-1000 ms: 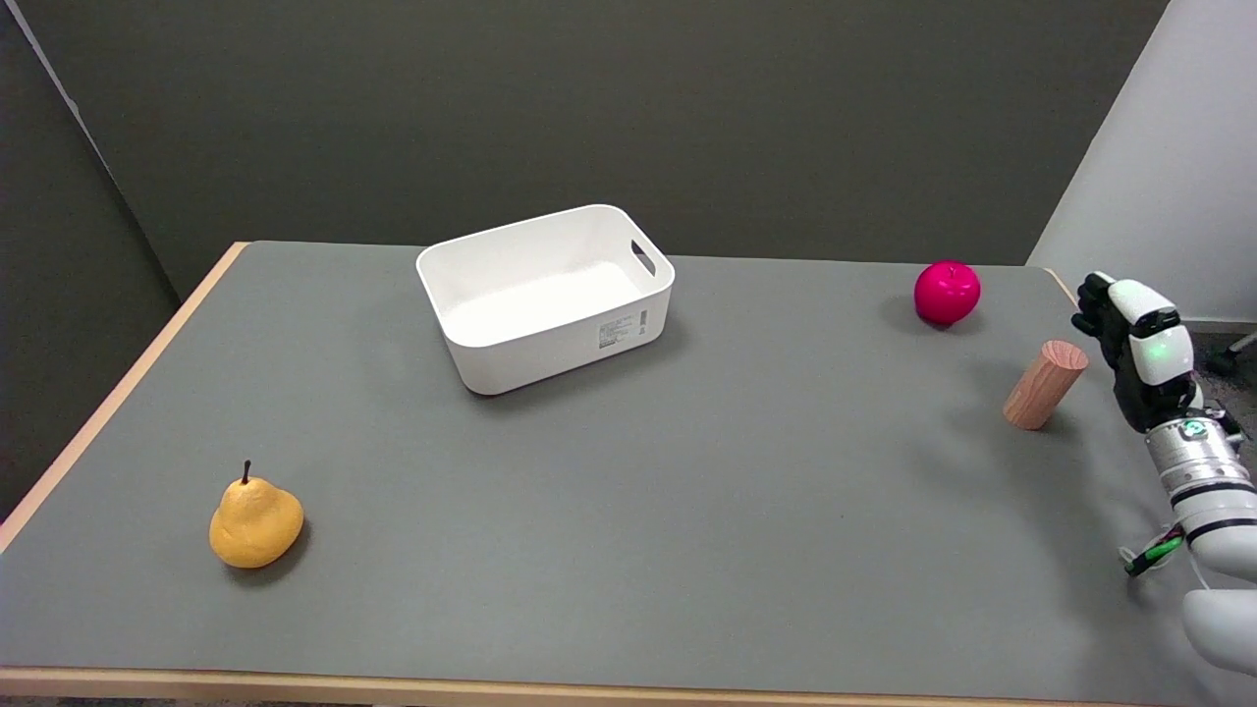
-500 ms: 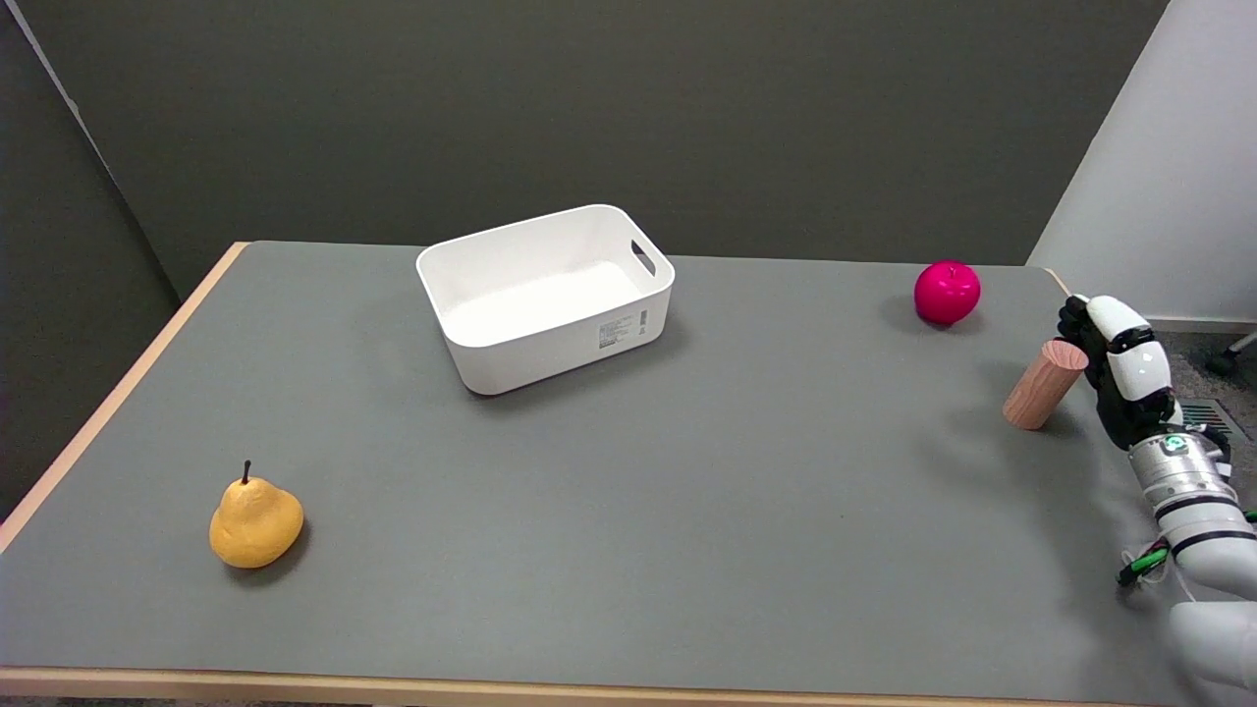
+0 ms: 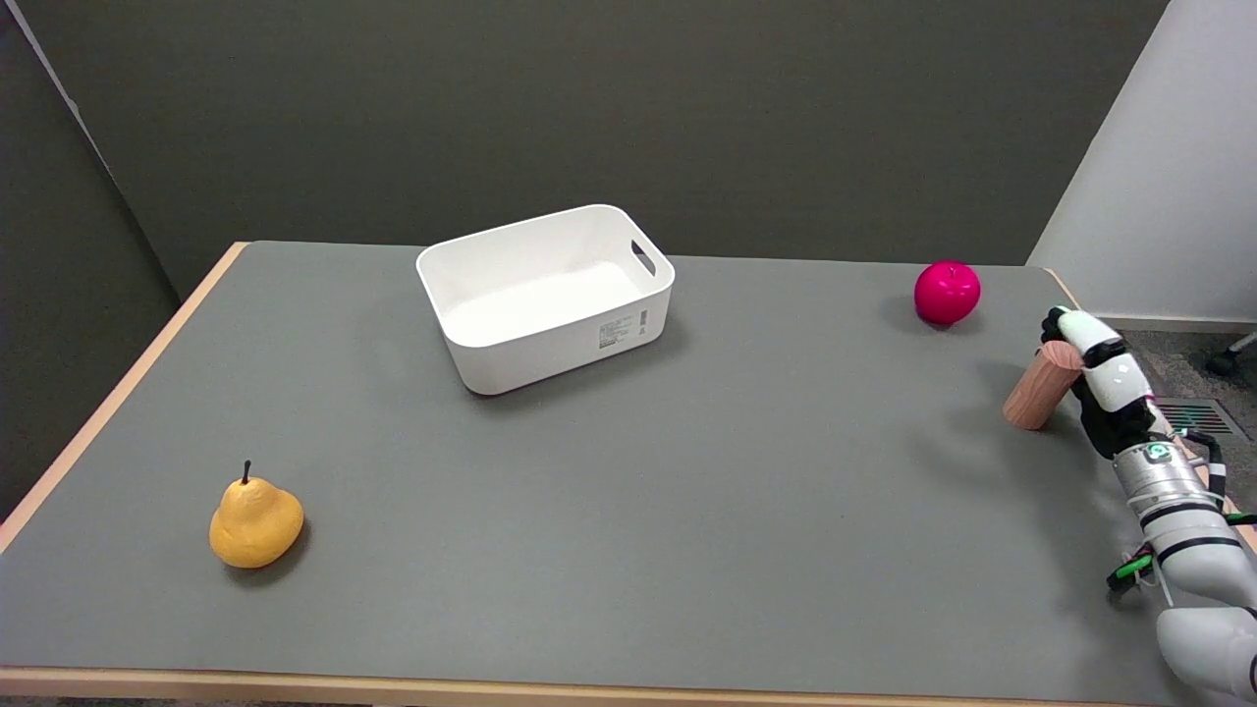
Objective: Pick up the wooden cylinder.
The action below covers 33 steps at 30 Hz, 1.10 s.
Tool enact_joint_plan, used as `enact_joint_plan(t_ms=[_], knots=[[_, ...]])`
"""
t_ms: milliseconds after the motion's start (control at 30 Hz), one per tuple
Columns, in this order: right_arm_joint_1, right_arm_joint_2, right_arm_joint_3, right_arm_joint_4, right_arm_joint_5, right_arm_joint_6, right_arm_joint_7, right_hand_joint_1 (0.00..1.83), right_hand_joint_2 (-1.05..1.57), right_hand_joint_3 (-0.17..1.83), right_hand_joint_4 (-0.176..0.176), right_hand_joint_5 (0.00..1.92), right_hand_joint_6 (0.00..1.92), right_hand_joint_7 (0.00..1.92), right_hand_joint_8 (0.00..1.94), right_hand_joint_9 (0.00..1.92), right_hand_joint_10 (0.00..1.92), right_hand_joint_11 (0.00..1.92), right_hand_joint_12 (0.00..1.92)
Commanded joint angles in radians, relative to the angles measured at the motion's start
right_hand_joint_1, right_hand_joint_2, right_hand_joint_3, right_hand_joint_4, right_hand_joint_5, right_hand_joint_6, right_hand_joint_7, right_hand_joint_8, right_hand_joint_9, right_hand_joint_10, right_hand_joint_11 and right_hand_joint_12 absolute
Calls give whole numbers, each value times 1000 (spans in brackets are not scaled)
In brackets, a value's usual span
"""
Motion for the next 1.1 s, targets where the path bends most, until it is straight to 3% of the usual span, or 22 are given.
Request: enact_joint_plan(t_ms=[33, 400, 1100], knots=[[5, -9, -15, 1, -7, 15, -1, 311, 622, 832, -163, 103, 336, 117, 247, 48, 492, -1, 817], [13, -4, -14, -5, -9, 32, -8, 415, 618, 841, -162, 93, 331, 102, 252, 43, 485, -1, 832], [32, 1, -17, -5, -20, 10, -10, 881, 647, 984, -160, 81, 346, 91, 260, 40, 487, -1, 888]])
